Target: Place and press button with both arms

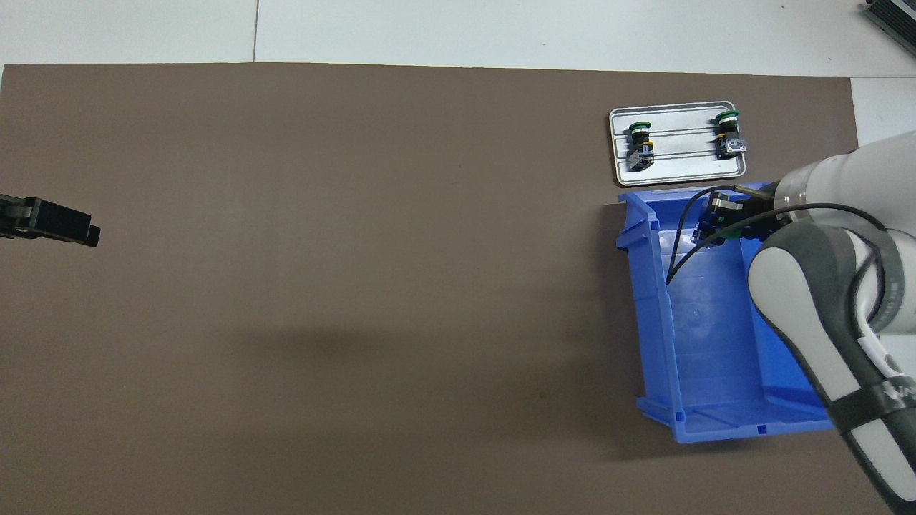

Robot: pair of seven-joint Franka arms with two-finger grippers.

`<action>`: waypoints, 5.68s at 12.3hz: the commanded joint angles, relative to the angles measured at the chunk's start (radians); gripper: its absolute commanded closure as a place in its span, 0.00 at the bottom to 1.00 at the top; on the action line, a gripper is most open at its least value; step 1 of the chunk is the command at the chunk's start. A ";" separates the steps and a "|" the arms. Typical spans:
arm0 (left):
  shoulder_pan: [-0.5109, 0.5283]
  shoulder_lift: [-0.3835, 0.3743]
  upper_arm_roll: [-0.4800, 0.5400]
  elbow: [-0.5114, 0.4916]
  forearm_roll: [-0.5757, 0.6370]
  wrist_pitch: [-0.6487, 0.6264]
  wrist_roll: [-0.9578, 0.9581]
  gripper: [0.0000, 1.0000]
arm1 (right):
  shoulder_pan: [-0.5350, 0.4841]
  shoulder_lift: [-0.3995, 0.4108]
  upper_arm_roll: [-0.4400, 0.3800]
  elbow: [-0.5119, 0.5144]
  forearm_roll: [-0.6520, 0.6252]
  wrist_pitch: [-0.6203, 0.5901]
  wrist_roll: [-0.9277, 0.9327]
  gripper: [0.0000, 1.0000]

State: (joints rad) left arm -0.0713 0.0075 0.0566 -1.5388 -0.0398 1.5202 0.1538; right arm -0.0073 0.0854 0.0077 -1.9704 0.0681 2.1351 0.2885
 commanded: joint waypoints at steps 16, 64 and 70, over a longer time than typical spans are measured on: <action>0.010 -0.027 -0.003 -0.029 -0.009 -0.003 0.004 0.00 | -0.043 0.045 0.005 -0.272 -0.034 0.390 0.017 0.18; 0.010 -0.027 -0.003 -0.029 -0.009 -0.003 0.004 0.00 | -0.059 -0.147 -0.020 0.211 -0.031 -0.366 -0.298 0.00; 0.010 -0.027 -0.003 -0.029 -0.009 -0.003 0.004 0.00 | 0.015 -0.128 -0.093 0.215 -0.036 -0.368 -0.298 0.01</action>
State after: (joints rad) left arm -0.0713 0.0075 0.0566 -1.5388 -0.0398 1.5197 0.1538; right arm -0.0396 -0.0369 -0.0320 -1.7410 0.0530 1.7548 -0.0179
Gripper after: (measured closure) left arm 0.000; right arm 0.004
